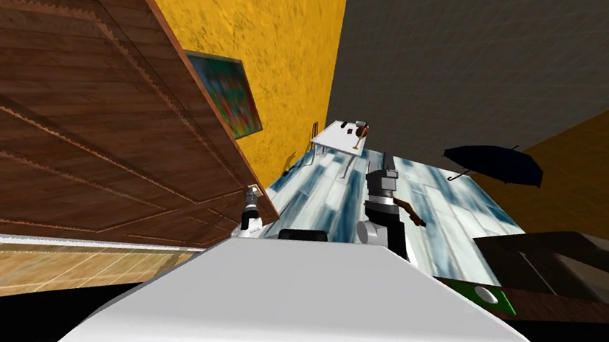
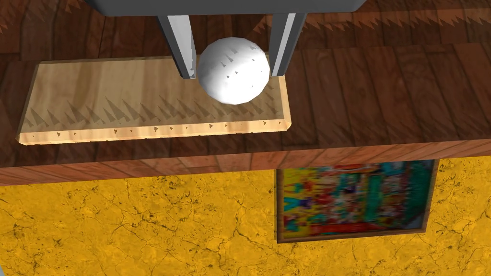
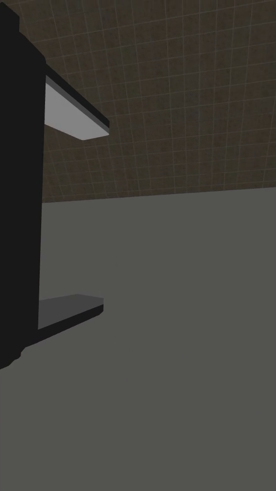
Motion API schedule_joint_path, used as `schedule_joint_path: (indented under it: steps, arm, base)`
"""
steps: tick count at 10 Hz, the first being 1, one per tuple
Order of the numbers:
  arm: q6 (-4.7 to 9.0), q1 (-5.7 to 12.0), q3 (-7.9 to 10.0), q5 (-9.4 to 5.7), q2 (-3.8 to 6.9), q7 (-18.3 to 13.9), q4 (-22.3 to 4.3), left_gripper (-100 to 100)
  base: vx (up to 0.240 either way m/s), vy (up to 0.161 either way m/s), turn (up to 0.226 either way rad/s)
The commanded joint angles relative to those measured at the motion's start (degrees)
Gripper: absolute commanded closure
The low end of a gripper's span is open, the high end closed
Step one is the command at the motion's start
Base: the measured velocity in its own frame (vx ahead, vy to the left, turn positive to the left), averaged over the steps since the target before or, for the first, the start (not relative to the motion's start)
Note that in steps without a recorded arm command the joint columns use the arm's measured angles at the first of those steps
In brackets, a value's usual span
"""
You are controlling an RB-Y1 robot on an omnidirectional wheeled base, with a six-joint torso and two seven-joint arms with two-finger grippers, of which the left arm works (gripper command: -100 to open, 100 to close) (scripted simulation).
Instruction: Push the door open
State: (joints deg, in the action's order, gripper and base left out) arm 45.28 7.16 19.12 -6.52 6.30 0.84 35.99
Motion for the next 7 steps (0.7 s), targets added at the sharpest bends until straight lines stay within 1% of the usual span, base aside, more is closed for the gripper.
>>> schedule_joint_path:
  steps: [1,4,5,6,7]
  arm:
    - [0.64,0.29,1.19,-0.69,0.85,0.09,-1.1,100]
    - [0.57,0.31,2.59,-1.52,1.0,0.57,-1.25,100]
    - [0.57,0.31,2.59,-1.52,1.0,0.57,-1.25,100]
    - [0.97,0.44,2.57,-1.52,1.22,0.38,-2.14,100]
    - [0.98,0.4,3.55,-2.09,1.5,0.67,-2.01,100]
  base:
    - [0.188,-0.051,0.056]
    - [0.207,-0.054,0.068]
    - [0.136,-0.032,0.047]
    - [0.045,0.002,0.019]
    - [0.128,0.006,0.032]
